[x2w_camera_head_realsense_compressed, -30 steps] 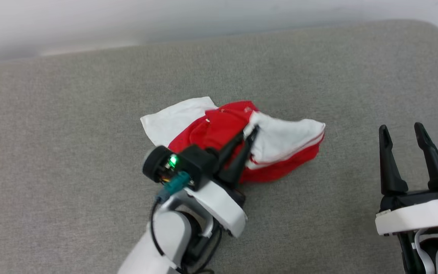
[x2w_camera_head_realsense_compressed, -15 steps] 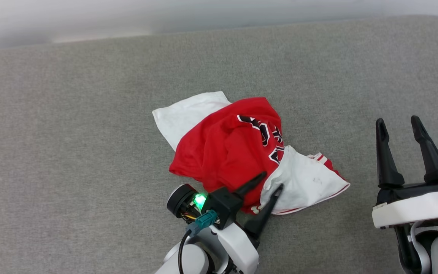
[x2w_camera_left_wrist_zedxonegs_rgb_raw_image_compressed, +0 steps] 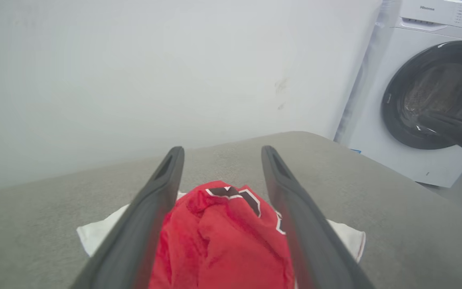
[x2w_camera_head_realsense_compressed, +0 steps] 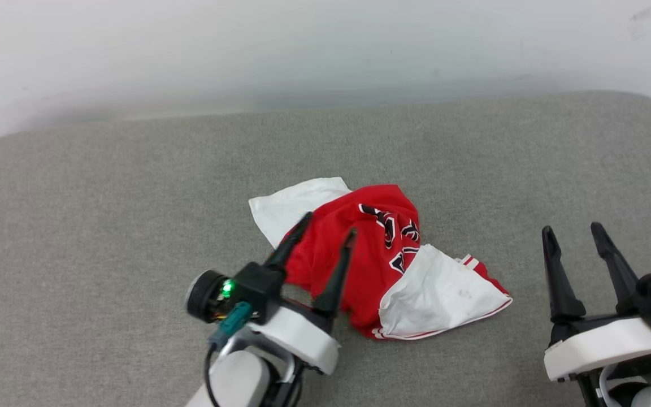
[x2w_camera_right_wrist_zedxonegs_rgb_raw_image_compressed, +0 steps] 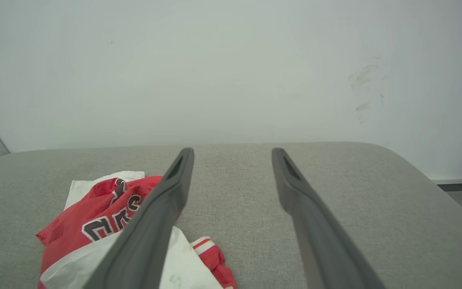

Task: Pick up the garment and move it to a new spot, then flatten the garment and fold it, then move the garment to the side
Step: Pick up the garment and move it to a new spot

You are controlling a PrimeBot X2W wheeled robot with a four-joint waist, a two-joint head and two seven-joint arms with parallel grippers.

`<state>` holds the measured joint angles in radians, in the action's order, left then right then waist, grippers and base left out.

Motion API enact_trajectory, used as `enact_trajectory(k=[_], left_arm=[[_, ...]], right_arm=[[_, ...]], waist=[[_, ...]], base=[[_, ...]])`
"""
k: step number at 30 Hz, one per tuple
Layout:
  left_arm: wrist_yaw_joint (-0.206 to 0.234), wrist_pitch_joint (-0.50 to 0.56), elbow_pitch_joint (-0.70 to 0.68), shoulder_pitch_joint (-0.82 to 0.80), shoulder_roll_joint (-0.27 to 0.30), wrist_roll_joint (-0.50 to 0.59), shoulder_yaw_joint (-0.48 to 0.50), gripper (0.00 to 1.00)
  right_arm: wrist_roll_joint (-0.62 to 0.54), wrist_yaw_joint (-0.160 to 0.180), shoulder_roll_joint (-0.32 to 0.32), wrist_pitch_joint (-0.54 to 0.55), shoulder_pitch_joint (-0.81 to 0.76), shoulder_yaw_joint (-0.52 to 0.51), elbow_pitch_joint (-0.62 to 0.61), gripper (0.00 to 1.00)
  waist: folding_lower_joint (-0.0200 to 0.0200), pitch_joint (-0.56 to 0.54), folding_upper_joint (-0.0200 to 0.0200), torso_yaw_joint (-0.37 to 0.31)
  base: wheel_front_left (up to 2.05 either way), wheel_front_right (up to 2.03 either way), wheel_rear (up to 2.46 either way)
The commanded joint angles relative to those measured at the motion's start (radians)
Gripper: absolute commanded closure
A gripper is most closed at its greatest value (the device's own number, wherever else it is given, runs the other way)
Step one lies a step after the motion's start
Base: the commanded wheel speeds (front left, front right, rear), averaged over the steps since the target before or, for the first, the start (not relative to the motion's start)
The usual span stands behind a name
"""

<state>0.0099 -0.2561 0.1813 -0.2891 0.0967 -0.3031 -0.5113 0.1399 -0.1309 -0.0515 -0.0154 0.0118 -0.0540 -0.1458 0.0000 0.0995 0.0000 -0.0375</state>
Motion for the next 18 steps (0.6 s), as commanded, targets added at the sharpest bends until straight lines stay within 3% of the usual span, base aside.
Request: enact_trajectory(k=[1,9,18], left_arm=[[0.019,-0.006,-0.003,0.023,0.012,0.002,0.025,0.0],[0.078,-0.01,-0.019,0.12,0.056,-0.011,0.147,0.0],[0.099,-0.009,-0.024,0.236,0.102,-0.015,0.243,0.0]], right_arm=[[0.002,0.0,0.001,0.005,-0.019,0.004,0.0,0.0],[0.006,0.0,0.001,0.029,-0.074,0.005,-0.006,0.0],[0.012,0.0,0.001,0.043,-0.134,-0.011,-0.021,0.0]], waist=[[0.0,-0.025,0.0,0.004],[0.0,-0.081,0.0,0.02],[0.0,-0.122,0.0,0.042]], base=[[0.0,0.0,0.0],[0.0,0.0,0.0],[0.0,0.0,0.0]])
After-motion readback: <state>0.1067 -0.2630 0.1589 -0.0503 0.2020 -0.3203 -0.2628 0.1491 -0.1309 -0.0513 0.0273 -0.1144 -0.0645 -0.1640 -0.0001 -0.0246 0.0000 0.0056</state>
